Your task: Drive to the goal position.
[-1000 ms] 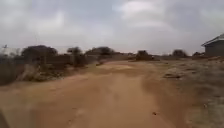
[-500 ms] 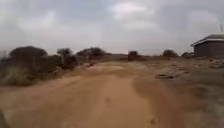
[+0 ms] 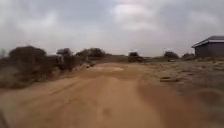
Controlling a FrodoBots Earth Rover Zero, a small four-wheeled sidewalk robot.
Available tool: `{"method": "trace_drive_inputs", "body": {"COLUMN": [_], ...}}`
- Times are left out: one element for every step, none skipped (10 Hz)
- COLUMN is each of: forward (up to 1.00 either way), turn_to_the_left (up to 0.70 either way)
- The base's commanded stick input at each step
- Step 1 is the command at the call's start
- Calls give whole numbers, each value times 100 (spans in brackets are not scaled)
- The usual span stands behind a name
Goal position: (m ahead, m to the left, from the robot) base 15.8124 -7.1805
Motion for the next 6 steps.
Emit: {"method": "trace_drive_inputs", "body": {"forward": [50,50,50,50,50,50], "turn_to_the_left": [0,0,-7,-28,-45,-23]}}
